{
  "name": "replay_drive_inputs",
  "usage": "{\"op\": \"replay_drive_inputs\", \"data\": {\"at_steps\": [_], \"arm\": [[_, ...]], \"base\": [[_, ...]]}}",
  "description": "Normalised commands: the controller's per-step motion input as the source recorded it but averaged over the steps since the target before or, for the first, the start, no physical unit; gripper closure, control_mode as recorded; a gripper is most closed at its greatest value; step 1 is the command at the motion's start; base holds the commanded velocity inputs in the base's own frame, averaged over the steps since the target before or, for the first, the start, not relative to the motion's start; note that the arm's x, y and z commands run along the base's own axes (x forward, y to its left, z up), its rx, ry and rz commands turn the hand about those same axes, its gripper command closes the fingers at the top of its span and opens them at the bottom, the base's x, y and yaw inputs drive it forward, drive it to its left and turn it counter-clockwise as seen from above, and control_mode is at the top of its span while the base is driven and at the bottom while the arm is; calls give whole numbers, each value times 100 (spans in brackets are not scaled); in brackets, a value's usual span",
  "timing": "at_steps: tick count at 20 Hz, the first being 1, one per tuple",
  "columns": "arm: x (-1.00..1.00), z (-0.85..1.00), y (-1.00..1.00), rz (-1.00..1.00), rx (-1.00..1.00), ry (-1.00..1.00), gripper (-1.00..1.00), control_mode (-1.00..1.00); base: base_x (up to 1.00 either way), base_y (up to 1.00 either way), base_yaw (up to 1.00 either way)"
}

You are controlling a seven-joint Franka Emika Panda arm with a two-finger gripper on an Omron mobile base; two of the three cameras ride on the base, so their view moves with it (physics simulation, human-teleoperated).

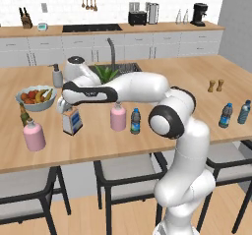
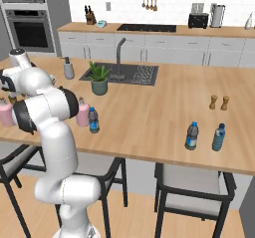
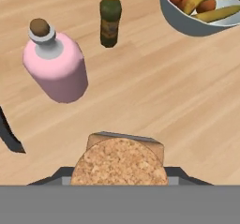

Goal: Move the plastic bottles in the middle to the plastics group, and the glass bottles in the middle to the glass group.

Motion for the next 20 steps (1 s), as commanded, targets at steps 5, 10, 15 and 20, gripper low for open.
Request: {"op": "replay_drive_inputs", "data": {"at_steps": [5, 10, 15, 20], "arm": [[-1, -16, 6, 12, 11, 6, 100, -100], [0, -37, 8, 5, 3, 0, 100, -100], [13, 0, 22, 5, 0, 0, 100, -100], [21, 0, 23, 7, 0, 0, 100, -100]], "base": [[0, 0, 0], [0, 0, 0], [0, 0, 0], [0, 0, 0]]}}
